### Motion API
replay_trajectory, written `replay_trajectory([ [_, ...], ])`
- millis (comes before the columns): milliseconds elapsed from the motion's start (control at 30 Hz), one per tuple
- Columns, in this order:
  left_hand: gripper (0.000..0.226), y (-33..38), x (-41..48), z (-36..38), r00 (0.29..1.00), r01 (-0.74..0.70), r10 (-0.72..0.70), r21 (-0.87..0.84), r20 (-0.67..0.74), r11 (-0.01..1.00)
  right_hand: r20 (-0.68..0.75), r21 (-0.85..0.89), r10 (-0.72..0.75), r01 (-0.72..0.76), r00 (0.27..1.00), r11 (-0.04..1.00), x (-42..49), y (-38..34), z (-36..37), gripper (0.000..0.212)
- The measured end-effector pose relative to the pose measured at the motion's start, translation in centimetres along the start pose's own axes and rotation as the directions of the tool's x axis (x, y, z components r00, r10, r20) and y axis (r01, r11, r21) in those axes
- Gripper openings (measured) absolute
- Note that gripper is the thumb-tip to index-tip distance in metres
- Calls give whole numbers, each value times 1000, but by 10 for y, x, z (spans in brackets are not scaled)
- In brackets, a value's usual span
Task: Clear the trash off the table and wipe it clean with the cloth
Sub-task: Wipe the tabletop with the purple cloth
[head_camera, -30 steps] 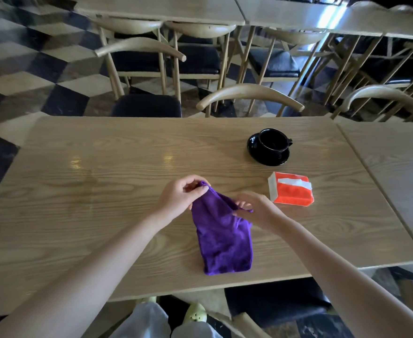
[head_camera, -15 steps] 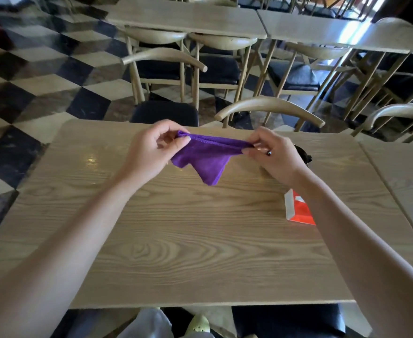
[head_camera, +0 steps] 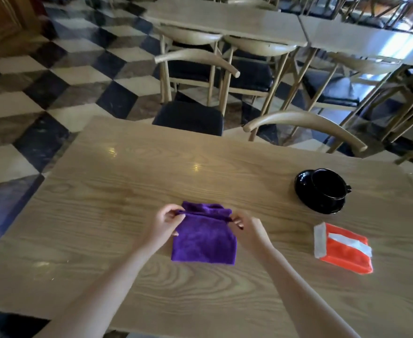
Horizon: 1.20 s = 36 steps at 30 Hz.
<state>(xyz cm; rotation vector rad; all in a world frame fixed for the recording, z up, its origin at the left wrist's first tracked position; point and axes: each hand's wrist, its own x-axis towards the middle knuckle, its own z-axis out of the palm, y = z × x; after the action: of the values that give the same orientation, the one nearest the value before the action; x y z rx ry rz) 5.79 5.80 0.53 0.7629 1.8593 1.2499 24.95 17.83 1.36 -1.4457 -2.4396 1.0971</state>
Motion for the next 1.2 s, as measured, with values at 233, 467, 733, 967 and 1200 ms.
replay_trajectory([
  [233, 44, -69, 27, -18, 946, -167, 313, 712, -78, 682, 289, -587, -296, 412, 911, 697, 33, -14, 74, 71],
  [467, 61, -91, 20, -24, 960, -200, 259, 905, 105, 376, 318, -566, -413, 520, 854, 640, 19, 3, 95, 73],
  [733, 58, -96, 19, -22, 967, -186, 228, 926, 114, 328, 214, -533, -474, 509, 854, 676, 37, 11, 103, 53],
  [967, 56, -98, 18, -21, 956, -195, 272, 925, 106, 325, 143, -546, -481, 474, 865, 690, 45, 9, 106, 48],
  [1200, 58, -99, 19, -20, 948, -199, 300, 929, 102, 312, 31, -539, -373, 329, 928, 775, 94, -11, 103, 49],
])
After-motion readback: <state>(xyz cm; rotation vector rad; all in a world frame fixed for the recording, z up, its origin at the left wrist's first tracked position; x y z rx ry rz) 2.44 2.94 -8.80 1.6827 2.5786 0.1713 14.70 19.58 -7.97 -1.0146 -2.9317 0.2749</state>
